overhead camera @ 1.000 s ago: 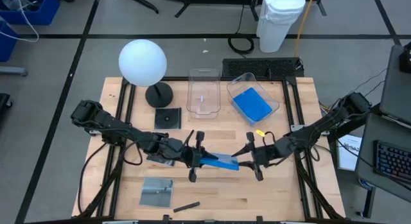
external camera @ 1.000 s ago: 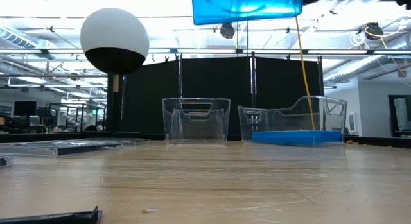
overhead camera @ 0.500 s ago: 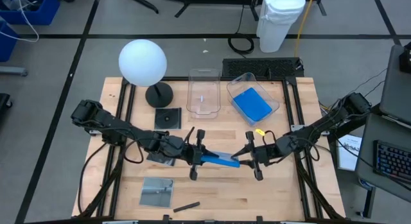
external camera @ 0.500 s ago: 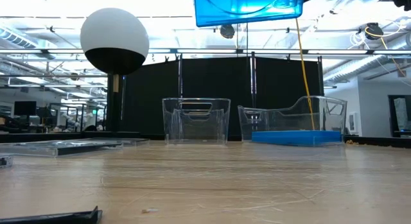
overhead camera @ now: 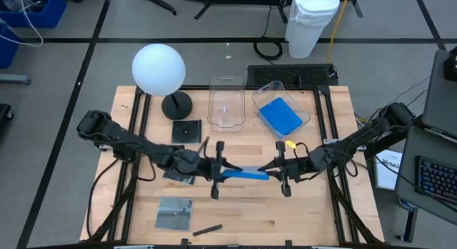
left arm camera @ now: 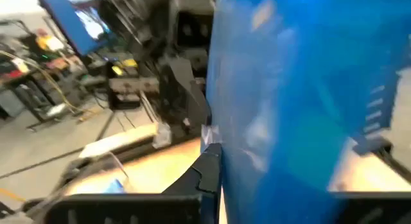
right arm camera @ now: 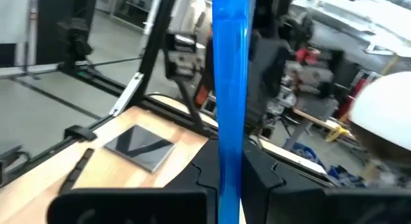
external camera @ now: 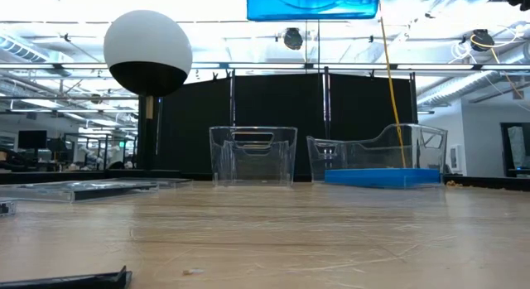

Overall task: Pick & place jewel cases by type
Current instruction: Put the blue CD case into the right transparent bin

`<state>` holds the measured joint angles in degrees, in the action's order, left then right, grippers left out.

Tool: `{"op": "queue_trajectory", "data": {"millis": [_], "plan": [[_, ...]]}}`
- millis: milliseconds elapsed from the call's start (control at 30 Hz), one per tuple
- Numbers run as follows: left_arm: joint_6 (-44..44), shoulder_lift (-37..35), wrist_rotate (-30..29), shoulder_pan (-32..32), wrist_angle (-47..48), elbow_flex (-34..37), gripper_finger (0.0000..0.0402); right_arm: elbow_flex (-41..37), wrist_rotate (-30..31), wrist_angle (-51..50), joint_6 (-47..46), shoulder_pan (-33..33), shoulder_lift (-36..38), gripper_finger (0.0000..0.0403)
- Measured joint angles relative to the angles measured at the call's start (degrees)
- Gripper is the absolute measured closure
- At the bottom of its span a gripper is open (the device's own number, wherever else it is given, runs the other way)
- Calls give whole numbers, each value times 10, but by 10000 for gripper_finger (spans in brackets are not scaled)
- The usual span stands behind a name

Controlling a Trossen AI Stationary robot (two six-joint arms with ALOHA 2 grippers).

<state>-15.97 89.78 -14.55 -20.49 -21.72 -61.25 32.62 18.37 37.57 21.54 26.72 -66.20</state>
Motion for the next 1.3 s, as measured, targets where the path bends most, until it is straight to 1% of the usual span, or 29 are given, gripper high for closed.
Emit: {"op": "queue_trajectory", "data": {"millis": [67, 133, 267, 333, 433, 500, 567, 600, 700, 800, 967, 1100, 1167, 1300], "plan": [[0, -18, -18, -7, 8, 0, 350, 0, 19, -25, -5, 0, 18, 382], [1, -45, -35, -16, 45, 0, 347, 0, 29, -48, -8, 0, 34, 382], [33, -78, -45, -18, 105, -1, 347, 0, 45, -82, -13, -1, 76, 383], [58, -83, -43, -17, 113, -1, 344, 0, 63, -96, -10, -1, 96, 383], [82, -83, -57, -16, 129, -2, 337, 9, 117, -147, 3, -14, 127, 383], [84, -82, -72, -15, 131, -2, 332, 28, 136, -204, 0, -32, 143, 383], [91, -82, -77, -14, 137, -2, 328, 52, 168, -256, -13, -54, 154, 383], [91, -82, -75, -16, 141, -2, 326, 68, 195, -273, -22, -66, 156, 383], [90, -79, -79, -16, 160, 0, 325, 115, 236, -340, -28, -101, 156, 383], [86, -79, -95, -14, 156, -1, 325, 164, 231, -414, -35, -138, 160, 383], [86, -79, -89, -15, 173, -1, 325, 223, 227, -518, -68, -214, 158, 383], [102, -79, -94, -15, 208, -1, 325, 273, 215, -653, -145, -300, 150, 383], [109, -79, -93, -16, 216, -1, 325, 290, 175, -721, -190, -350, 138, 383], [116, -78, -95, -14, 216, -1, 325, 303, 24, -807, -248, -453, 104, 383]]}}
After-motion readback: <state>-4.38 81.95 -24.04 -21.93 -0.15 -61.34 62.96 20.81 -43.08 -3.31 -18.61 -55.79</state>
